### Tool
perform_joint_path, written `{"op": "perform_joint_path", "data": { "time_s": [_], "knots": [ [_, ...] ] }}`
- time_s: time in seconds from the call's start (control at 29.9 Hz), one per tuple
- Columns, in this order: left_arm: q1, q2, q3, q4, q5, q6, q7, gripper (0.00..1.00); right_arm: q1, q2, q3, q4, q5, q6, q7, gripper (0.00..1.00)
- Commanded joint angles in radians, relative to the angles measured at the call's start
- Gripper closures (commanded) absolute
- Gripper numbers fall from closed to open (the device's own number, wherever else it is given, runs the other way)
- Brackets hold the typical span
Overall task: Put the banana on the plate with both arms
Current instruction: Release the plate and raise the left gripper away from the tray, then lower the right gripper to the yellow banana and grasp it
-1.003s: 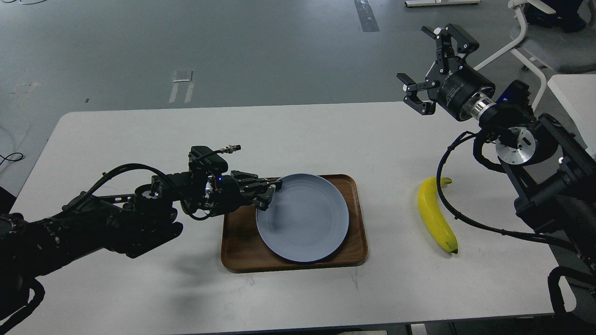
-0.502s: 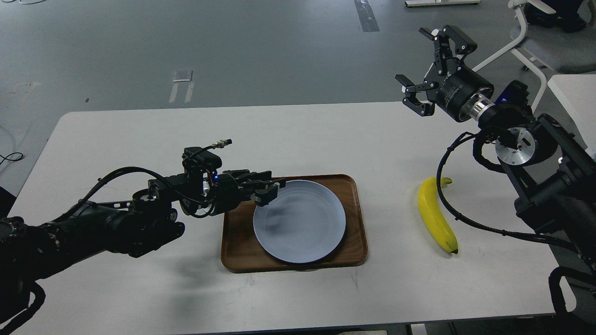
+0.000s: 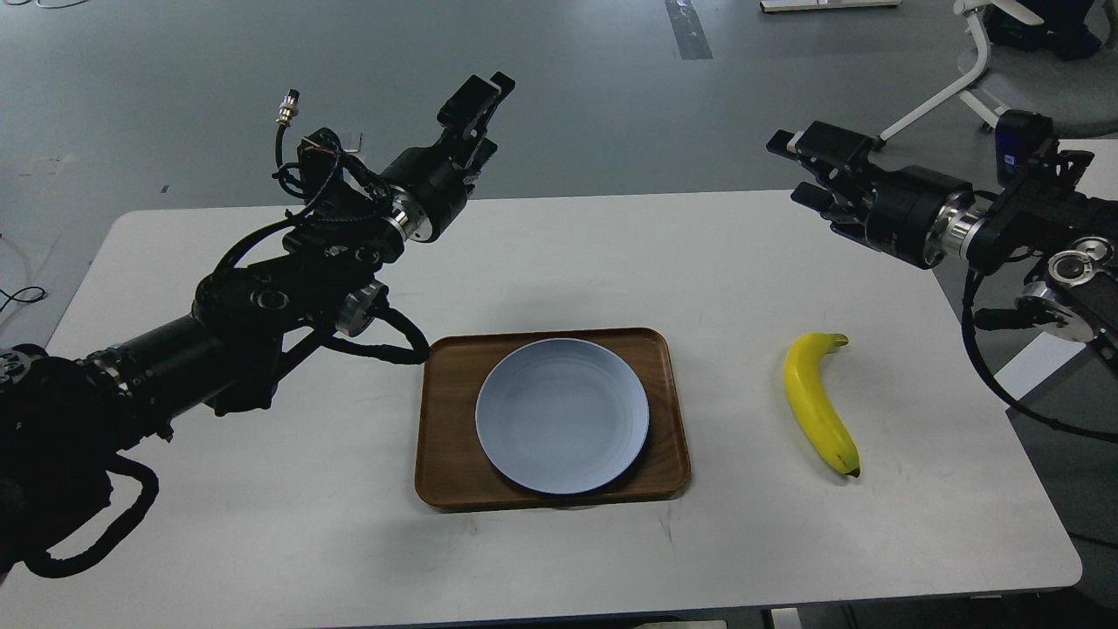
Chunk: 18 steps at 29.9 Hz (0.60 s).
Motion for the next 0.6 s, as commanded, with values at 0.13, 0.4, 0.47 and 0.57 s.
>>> {"op": "perform_joint_path", "data": {
  "time_s": [0.13,0.4,0.47,0.57],
  "knots": [
    [0.048,0.072,-0.166,-0.015,-0.122,-0.309,0.181,0.02,-0.051,-0.161,-0.186,0.118,-0.335,0.028,-0.091,0.21],
    [0.110,0.096,-0.192,-0.018,-0.119,-0.308,0.169,0.02,-0.112,-0.115,-0.215,0.100,-0.355,0.028,-0.146,0.22],
    [0.113,0.106,-0.192,-0.018,-0.119,-0.308,0.168,0.02,-0.119,-0.097,-0.217,0.088,-0.367,0.028,-0.148,0.22],
    [0.119,0.112,-0.192,-0.020,-0.119,-0.308,0.168,0.02,-0.123,-0.065,-0.226,0.046,-0.378,0.028,-0.148,0.23]
  ]
}}
